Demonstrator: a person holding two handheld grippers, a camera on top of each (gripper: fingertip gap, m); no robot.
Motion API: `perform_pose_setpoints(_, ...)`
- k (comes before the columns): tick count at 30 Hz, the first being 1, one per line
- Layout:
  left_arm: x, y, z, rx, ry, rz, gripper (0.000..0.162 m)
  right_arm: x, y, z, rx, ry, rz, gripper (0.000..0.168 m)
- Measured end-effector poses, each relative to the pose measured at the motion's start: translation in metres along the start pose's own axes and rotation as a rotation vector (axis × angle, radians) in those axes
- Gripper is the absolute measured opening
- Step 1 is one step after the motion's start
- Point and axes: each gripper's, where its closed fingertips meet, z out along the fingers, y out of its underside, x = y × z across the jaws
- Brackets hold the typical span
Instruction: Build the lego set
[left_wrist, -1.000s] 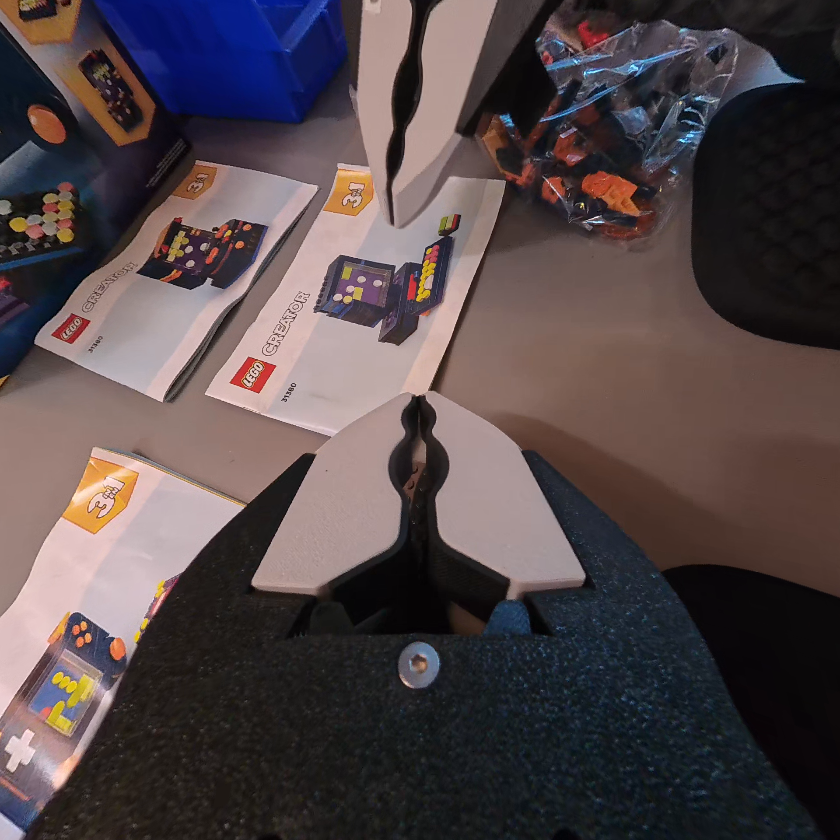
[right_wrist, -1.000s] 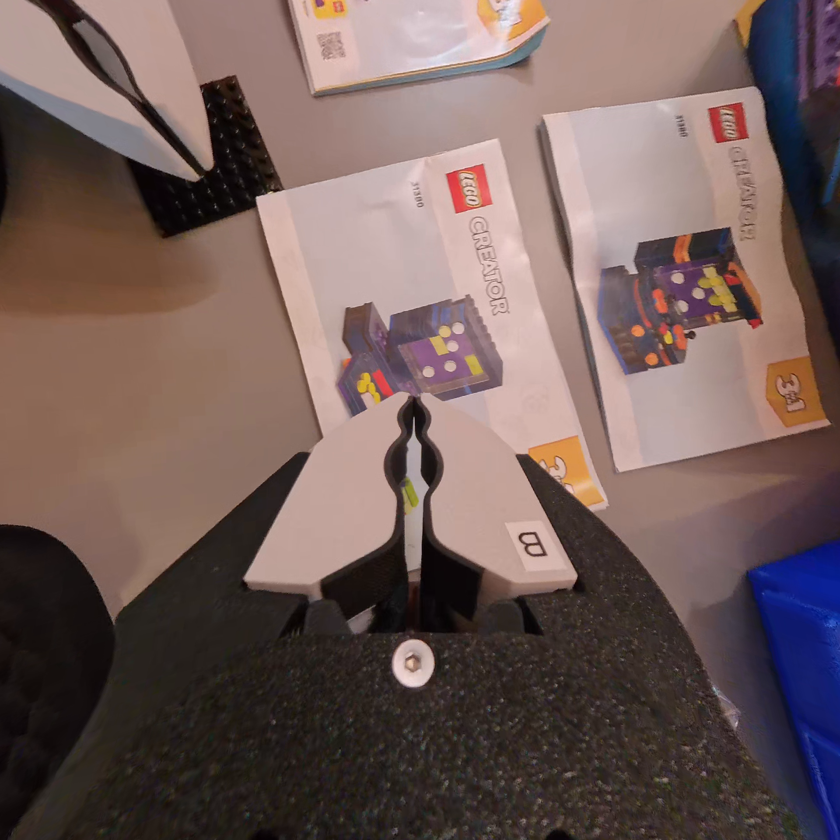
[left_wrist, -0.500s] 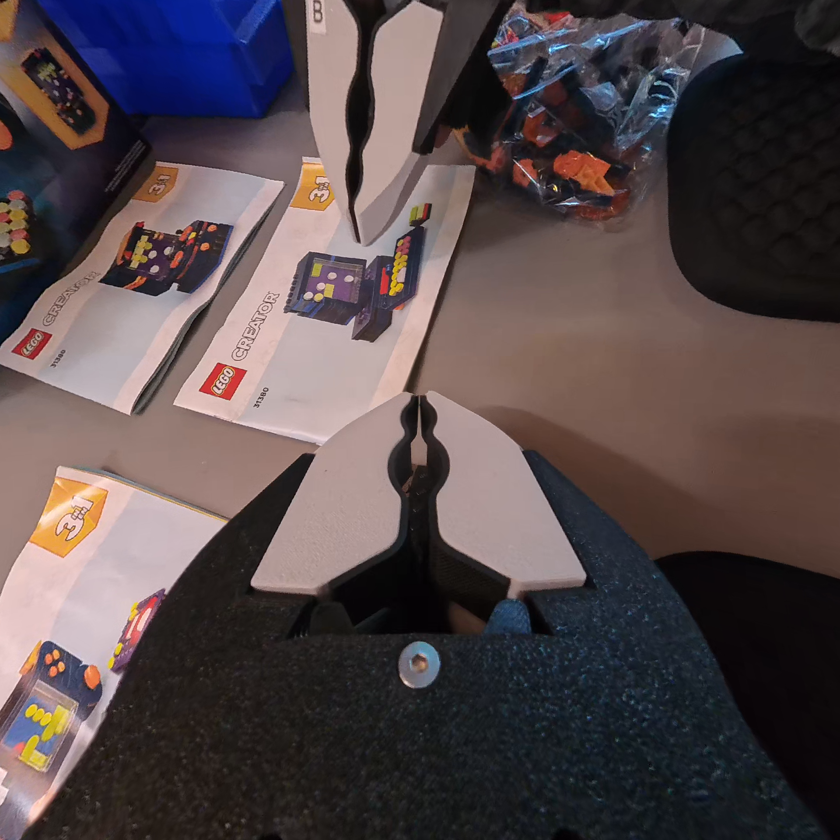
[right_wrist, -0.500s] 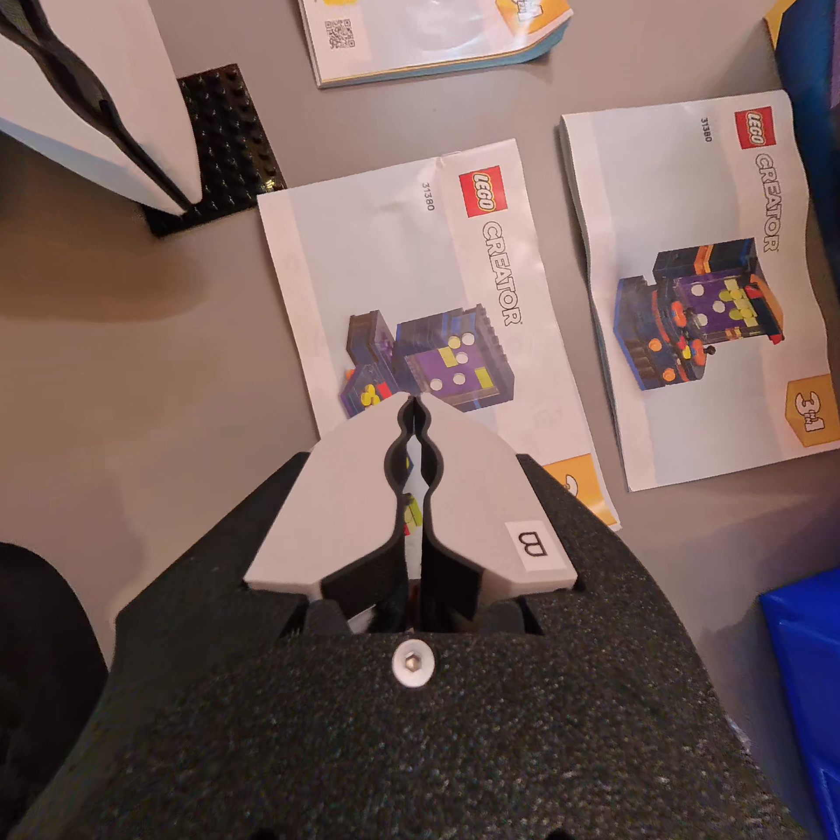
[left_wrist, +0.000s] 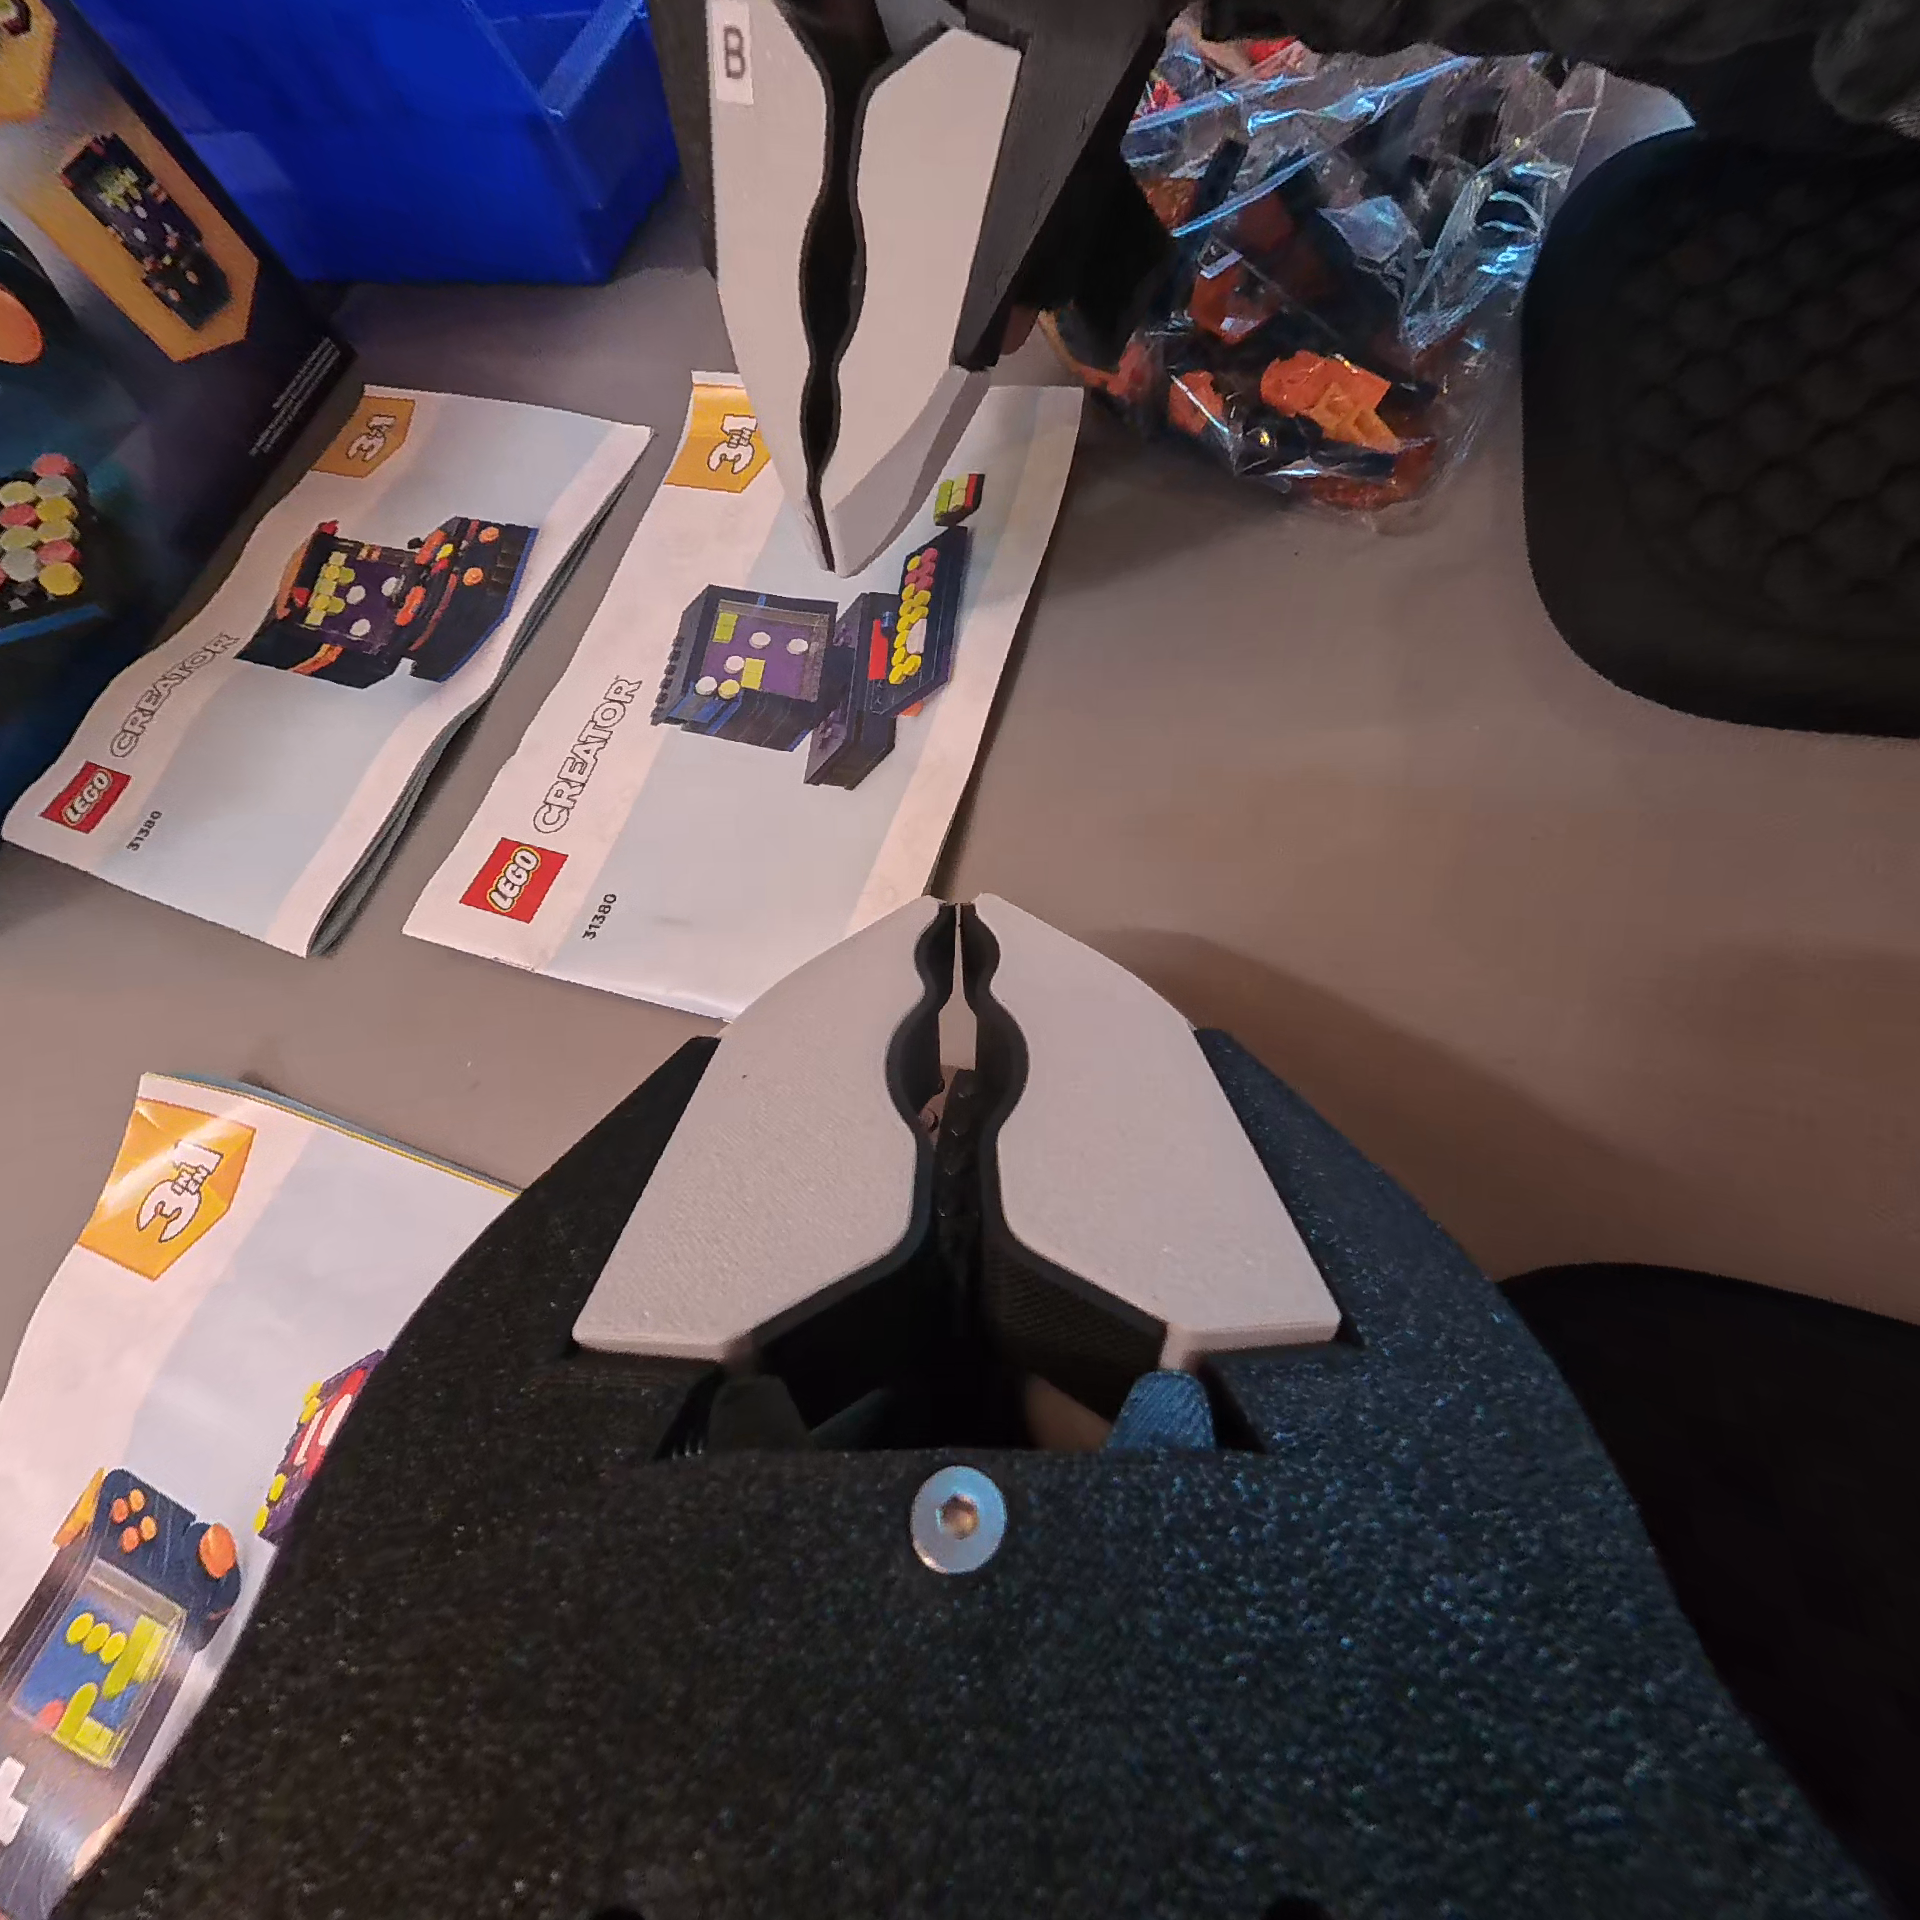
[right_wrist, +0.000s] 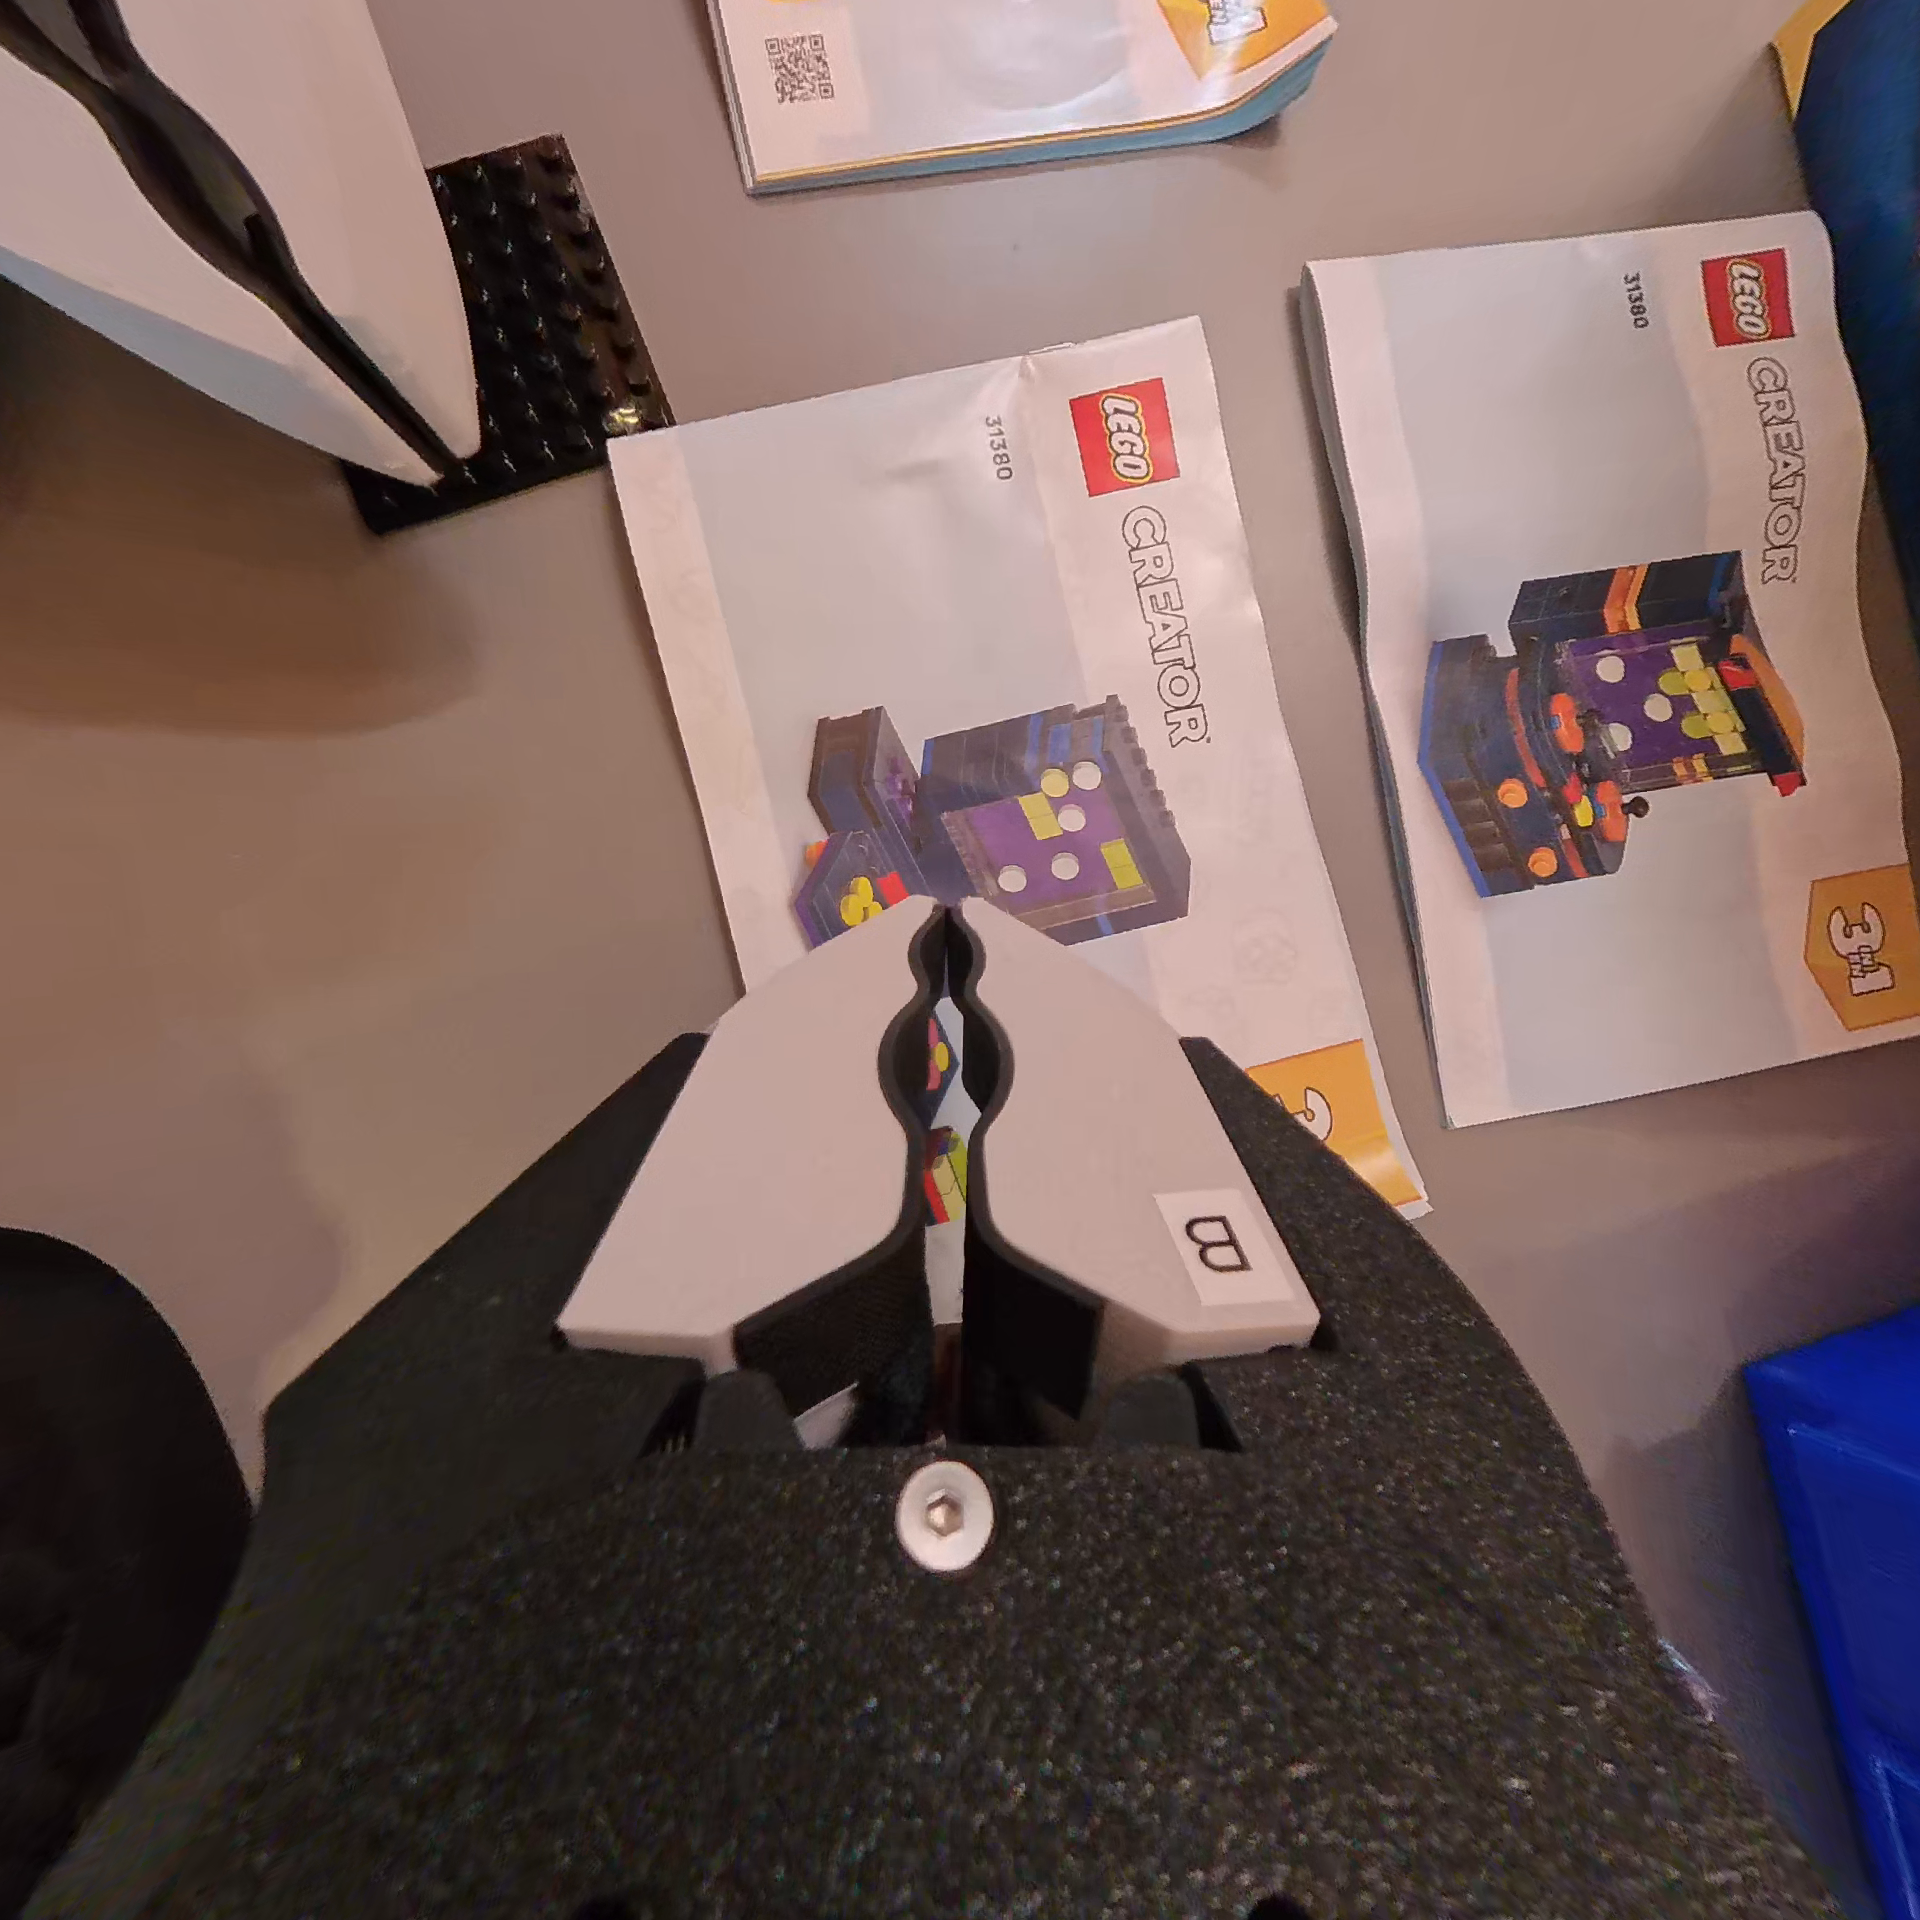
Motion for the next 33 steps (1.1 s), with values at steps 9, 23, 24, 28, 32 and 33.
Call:
perform_pose_setpoints(9,0.001,0.0,0.001,0.002,0.008,-0.005,0.001,0.004,-0.008,-0.002,0.038,0.038,-0.003,0.0)
perform_pose_setpoints(23,0.003,0.001,0.002,-0.005,0.015,0.004,0.001,0.058,-0.029,0.016,0.003,0.079,0.123,0.0)
perform_pose_setpoints(24,0.003,0.001,0.002,-0.005,0.013,0.006,0.001,0.074,-0.032,0.019,0.009,0.112,0.151,0.0)
perform_pose_setpoints(28,0.002,0.002,0.002,-0.005,0.01,0.007,0.001,0.112,-0.028,0.034,0.003,0.168,0.271,0.001)
perform_pose_setpoints(32,0.002,0.001,0.001,-0.001,0.009,0.007,0.001,0.118,-0.011,0.048,-0.061,0.192,0.299,0.006)
perform_pose_setpoints(33,0.002,0.001,0.001,-0.001,0.01,0.007,0.001,0.118,-0.009,0.047,-0.078,0.194,0.297,0.007)
